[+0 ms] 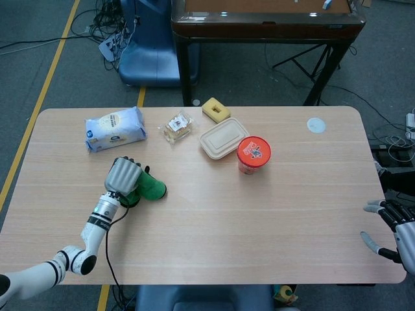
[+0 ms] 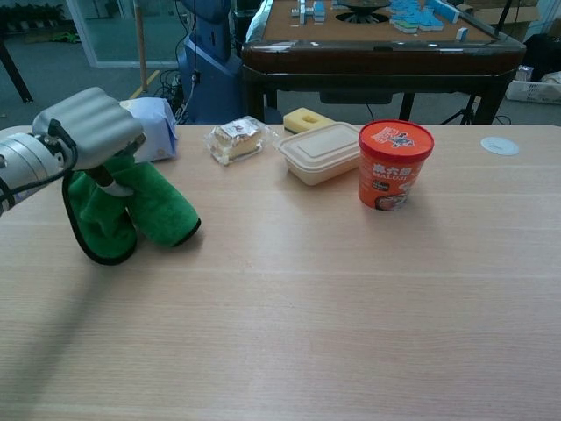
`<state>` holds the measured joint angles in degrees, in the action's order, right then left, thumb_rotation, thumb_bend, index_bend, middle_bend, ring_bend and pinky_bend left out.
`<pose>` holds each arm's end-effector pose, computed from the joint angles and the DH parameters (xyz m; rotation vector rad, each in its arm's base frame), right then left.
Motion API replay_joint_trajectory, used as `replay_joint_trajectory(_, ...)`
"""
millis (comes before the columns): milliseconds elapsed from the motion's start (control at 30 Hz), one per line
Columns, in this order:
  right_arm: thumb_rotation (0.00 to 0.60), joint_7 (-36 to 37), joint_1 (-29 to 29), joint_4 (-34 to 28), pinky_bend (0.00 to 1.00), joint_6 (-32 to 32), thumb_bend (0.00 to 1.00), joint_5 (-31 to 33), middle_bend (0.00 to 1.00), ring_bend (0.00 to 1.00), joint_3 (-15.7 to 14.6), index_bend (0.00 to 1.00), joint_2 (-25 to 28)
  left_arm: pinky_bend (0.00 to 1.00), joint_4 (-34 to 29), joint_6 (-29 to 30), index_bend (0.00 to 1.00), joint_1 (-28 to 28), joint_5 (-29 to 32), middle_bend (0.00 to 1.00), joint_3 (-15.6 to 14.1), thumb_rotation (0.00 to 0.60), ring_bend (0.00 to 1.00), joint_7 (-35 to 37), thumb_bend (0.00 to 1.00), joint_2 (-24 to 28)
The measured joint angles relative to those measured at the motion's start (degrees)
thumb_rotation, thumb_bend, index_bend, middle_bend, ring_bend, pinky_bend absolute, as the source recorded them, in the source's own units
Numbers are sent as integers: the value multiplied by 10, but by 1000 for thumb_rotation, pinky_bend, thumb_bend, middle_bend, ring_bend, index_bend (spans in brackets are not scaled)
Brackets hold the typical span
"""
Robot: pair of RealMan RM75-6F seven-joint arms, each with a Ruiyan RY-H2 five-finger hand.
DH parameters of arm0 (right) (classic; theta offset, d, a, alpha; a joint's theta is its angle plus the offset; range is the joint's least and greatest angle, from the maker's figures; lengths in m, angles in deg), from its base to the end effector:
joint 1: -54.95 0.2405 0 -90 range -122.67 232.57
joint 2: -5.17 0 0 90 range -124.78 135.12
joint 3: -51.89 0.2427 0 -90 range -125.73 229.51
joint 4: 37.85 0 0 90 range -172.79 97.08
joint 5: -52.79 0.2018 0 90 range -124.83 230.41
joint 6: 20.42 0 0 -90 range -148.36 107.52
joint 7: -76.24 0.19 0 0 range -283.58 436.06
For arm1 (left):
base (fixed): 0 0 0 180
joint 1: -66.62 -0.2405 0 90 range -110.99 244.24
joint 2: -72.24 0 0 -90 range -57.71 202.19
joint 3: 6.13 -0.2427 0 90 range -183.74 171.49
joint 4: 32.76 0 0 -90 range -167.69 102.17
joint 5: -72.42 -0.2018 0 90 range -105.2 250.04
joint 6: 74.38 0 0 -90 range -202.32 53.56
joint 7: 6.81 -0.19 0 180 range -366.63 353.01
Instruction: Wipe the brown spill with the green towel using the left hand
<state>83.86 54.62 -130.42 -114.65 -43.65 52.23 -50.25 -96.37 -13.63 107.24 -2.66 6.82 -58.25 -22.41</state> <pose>-0.2818 -0.1878 0.2087 1.4445 -0.8046 0.9957 -0.1618 0.4167 0.0049 -1.7683 -0.0798 -0.4805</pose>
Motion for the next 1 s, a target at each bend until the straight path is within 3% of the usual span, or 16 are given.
replay_joint_trajectory(67,600,0,0,0,317,0,329,0,323,250,0,342,0,877,3,6,570,2,5,616,8,600,607,16,137,4)
replay_joint_trajectory(100,600,0,0,0,317,1,329,1,323,250,0,342,0,876,5,8,518,3,7,574,11,600,586,24,137,5)
replay_joint_trajectory(200,600,0,1,0,317,2,330,0,323,250,1,342,0,774,13,10,157,3,19,320,19,600,393,56,137,6)
replay_joint_trajectory(267,600,0,2,0,317,3,330,0,323,250,1,343,0,630,13,8,15,2,38,128,25,600,239,69,126,6)
replay_joint_trajectory(367,600,0,4,-1,317,6,329,0,323,250,1,343,0,380,0,-2,0,-1,74,1,33,600,46,74,87,9)
replay_joint_trajectory(467,600,0,6,-1,317,7,329,0,323,250,2,343,0,262,-36,-19,0,-5,110,0,41,600,0,83,70,21)
replay_joint_trajectory(733,600,0,13,-1,317,20,329,2,323,250,3,342,0,252,-152,-26,0,-25,157,0,49,600,0,128,71,77)
replay_joint_trajectory(1000,600,0,27,0,317,46,329,2,323,250,1,343,-2,252,-216,41,0,-82,97,0,14,600,4,229,72,126)
